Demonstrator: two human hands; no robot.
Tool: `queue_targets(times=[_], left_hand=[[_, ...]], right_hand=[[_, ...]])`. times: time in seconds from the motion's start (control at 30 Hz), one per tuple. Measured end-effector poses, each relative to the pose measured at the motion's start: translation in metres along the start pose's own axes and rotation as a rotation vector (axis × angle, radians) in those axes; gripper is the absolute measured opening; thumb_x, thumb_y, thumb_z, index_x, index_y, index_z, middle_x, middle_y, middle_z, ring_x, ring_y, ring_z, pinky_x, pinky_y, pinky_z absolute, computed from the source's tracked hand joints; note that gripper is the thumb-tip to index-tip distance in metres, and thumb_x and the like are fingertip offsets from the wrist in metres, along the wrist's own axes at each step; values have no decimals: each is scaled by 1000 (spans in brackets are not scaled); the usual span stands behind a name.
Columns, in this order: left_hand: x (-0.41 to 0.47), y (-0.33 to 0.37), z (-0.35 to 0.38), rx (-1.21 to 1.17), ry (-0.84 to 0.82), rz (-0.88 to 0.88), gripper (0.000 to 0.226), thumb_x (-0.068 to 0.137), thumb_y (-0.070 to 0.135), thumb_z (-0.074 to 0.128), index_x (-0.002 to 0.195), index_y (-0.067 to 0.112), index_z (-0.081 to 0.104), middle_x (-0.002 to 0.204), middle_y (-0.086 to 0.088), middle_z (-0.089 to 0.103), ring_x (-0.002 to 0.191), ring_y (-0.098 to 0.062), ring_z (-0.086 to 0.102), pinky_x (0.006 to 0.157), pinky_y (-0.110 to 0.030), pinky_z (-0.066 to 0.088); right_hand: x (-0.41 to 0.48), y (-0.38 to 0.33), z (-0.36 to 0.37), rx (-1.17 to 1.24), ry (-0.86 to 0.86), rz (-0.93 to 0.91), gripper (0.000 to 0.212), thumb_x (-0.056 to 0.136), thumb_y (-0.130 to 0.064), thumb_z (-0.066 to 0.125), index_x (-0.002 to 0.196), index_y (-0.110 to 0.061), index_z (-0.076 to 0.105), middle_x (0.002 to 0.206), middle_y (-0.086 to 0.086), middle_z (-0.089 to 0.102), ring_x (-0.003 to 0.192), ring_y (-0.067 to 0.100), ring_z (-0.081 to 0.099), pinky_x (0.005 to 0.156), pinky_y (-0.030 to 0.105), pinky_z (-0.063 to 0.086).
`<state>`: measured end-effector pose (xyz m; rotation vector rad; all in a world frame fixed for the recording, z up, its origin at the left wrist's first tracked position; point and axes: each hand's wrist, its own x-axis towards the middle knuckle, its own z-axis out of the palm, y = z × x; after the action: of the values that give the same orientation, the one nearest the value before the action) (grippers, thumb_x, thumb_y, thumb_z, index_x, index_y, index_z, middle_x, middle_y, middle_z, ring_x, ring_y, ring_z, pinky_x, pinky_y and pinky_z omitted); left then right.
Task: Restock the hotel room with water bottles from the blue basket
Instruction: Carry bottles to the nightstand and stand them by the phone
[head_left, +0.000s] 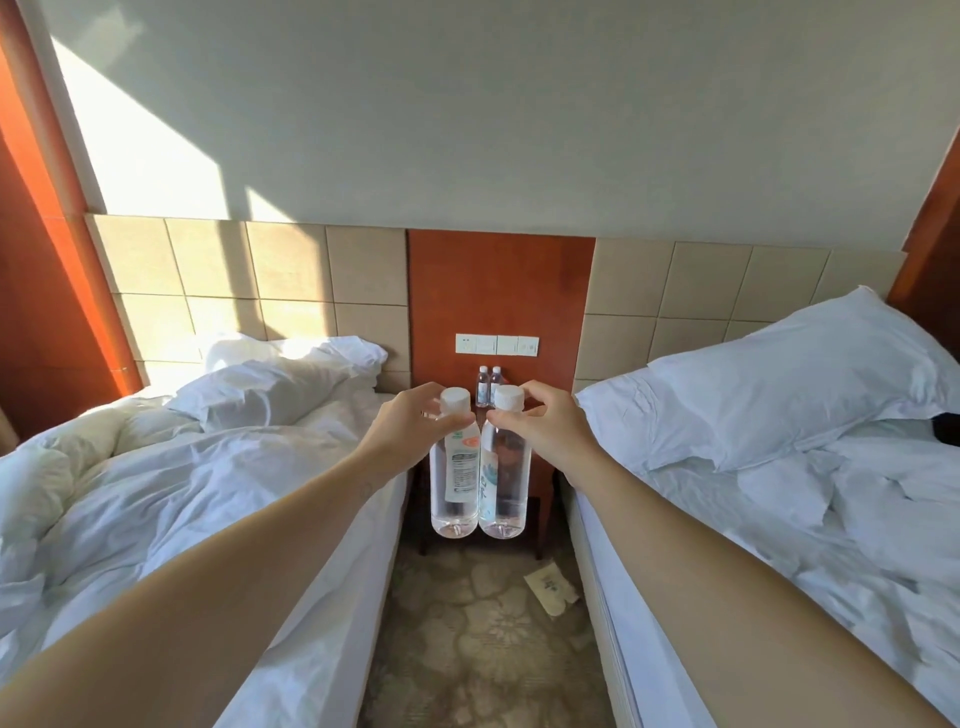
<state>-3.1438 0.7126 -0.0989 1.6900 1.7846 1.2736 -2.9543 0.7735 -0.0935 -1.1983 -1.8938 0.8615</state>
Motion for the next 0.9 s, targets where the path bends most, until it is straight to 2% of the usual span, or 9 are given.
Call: queue_targets(times=[0.1, 0.2, 0.33, 0.4, 0.47, 0.53, 0.63, 0.73, 0.9], left_hand=[[24, -9, 9, 1, -2, 6, 19, 79, 50, 75, 75, 38, 61, 82, 16, 66, 75, 0, 63, 62, -22, 44], [54, -13, 22, -10, -21, 3, 16, 79, 49, 75, 76, 42, 61, 79, 18, 67, 77, 1, 63, 63, -20, 46], [98, -17, 40, -20, -53, 24, 17, 81, 46, 75, 77, 39, 60, 77, 36, 65, 74, 17, 59, 59, -14, 38], [125, -20, 52, -38, -65, 18, 16, 82, 48, 74, 77, 39, 61, 79, 23, 70, 71, 9, 62, 57, -14, 38], [152, -24, 61, -49, -59, 5, 14, 82, 49, 73, 81, 40, 62, 87, 13, 71, 77, 1, 64, 61, -18, 41], [178, -26, 72, -44, -58, -6, 13, 82, 49, 73, 85, 41, 62, 93, 13, 68, 84, 0, 63, 64, -20, 42], [215, -27, 89, -49, -49, -5, 14, 82, 50, 73, 81, 46, 59, 89, 22, 64, 79, 8, 60, 60, -15, 40], [249, -33, 104, -64, -42, -3, 13, 82, 50, 73, 81, 45, 61, 91, 21, 64, 82, 1, 63, 58, -17, 42], [293, -46, 121, -60, -38, -14, 14, 82, 51, 72, 86, 43, 62, 95, 19, 65, 85, -2, 64, 56, -18, 43]], right_hand=[[21, 10, 0, -7, 3, 10, 49, 72, -53, 75, 112, -27, 65, 108, -7, 69, 99, 12, 63, 87, 37, 54], [49, 23, -5, -7, 16, 18, 34, 72, -51, 76, 100, -33, 67, 99, -9, 70, 94, 10, 64, 86, 39, 55], [94, 38, -14, -1, 7, 29, 29, 74, -46, 77, 96, -30, 67, 95, -5, 71, 94, 14, 66, 85, 40, 54], [122, 46, -21, -3, -4, 33, 34, 75, -45, 78, 101, -26, 67, 99, -2, 71, 97, 17, 66, 87, 43, 54], [148, 52, -27, -5, -7, 39, 36, 75, -43, 78, 104, -25, 67, 101, 0, 71, 99, 19, 66, 90, 45, 54], [175, 60, -35, -12, -10, 35, 34, 75, -41, 79, 102, -24, 67, 101, 0, 71, 98, 20, 66, 91, 46, 53], [214, 72, -46, -21, -32, 29, 35, 75, -41, 79, 104, -24, 67, 103, 0, 71, 100, 20, 66, 93, 47, 53], [250, 86, -53, -32, -34, 23, 42, 75, -42, 79, 112, -24, 66, 109, 0, 70, 103, 19, 65, 94, 44, 53], [297, 107, -54, -23, -36, 15, 36, 76, -41, 78, 107, -25, 67, 107, -2, 70, 99, 17, 65, 88, 40, 54]])
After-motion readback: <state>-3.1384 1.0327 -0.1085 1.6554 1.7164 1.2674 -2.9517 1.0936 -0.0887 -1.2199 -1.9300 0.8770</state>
